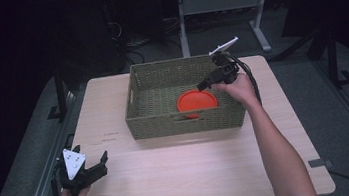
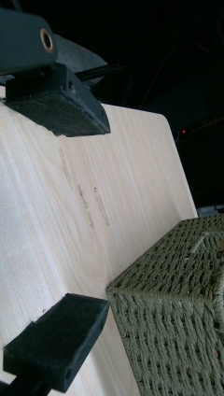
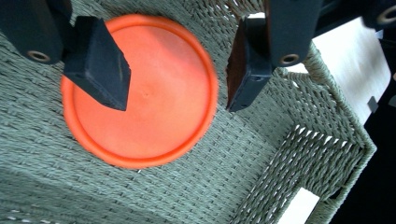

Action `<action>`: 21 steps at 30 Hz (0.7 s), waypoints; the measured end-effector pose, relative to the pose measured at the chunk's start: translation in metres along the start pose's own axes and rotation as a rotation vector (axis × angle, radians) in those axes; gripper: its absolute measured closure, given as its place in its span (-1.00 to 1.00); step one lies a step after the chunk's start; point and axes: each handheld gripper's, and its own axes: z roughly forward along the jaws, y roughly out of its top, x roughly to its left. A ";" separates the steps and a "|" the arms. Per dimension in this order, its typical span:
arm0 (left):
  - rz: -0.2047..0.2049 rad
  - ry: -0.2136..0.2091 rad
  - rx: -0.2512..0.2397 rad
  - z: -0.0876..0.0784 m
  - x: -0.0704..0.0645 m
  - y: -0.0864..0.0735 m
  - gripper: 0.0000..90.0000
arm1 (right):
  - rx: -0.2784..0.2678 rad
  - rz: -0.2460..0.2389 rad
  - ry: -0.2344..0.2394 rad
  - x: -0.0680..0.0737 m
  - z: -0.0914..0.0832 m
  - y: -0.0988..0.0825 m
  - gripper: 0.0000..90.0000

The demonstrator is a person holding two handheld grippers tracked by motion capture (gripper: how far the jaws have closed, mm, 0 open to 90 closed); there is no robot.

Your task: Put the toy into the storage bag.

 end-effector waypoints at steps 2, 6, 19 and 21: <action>-0.002 0.001 0.000 0.000 0.000 0.000 -0.72 | -0.006 0.008 0.017 -0.001 -0.001 -0.002 -0.18; -0.002 -0.004 -0.001 0.001 -0.001 0.000 -0.72 | 0.000 0.008 0.052 -0.001 -0.004 -0.006 -0.21; -0.007 0.000 -0.006 0.000 -0.001 0.001 -0.72 | -0.029 -0.018 0.082 0.013 -0.026 -0.013 -0.27; -0.003 -0.001 -0.005 -0.001 -0.001 0.001 -0.72 | -0.033 -0.015 0.099 0.015 -0.028 -0.014 -0.27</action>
